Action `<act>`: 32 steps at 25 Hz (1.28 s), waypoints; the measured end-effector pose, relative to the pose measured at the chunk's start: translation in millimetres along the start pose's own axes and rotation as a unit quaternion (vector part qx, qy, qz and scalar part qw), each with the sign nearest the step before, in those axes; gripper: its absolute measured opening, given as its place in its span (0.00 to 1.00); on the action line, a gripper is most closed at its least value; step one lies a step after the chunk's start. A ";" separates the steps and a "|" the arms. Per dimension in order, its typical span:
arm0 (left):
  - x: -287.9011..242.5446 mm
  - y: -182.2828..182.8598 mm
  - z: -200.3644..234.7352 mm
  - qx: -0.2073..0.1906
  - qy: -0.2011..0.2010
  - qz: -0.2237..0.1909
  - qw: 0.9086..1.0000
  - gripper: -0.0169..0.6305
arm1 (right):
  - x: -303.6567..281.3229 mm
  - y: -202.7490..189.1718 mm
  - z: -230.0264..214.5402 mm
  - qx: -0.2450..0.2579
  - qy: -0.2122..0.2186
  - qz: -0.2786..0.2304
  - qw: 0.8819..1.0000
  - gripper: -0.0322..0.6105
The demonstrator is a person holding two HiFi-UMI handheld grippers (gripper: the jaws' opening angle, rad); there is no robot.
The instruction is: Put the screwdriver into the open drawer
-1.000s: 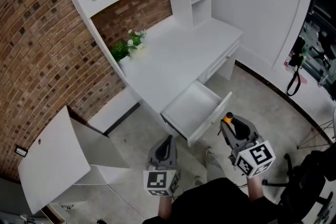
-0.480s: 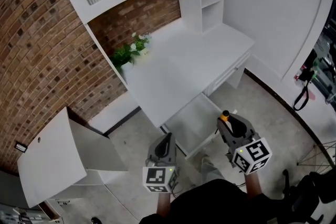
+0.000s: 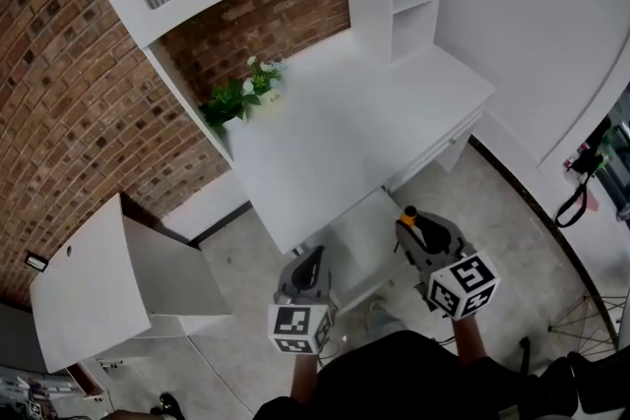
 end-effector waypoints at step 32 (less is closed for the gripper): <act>-110.7 -191.6 1.7 0.092 -0.045 0.233 0.967 0.04 | -103.7 -233.4 -86.7 -0.123 0.022 0.258 0.958 0.22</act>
Point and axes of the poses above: the fingertips, and each gripper's own axes: x backward along the fingers, z to its left, y out of its top, the point moved 1 cm from there along x, backward along the fingers, and after that the axes turned 9 degrees about -z, right-handed, at the moved point
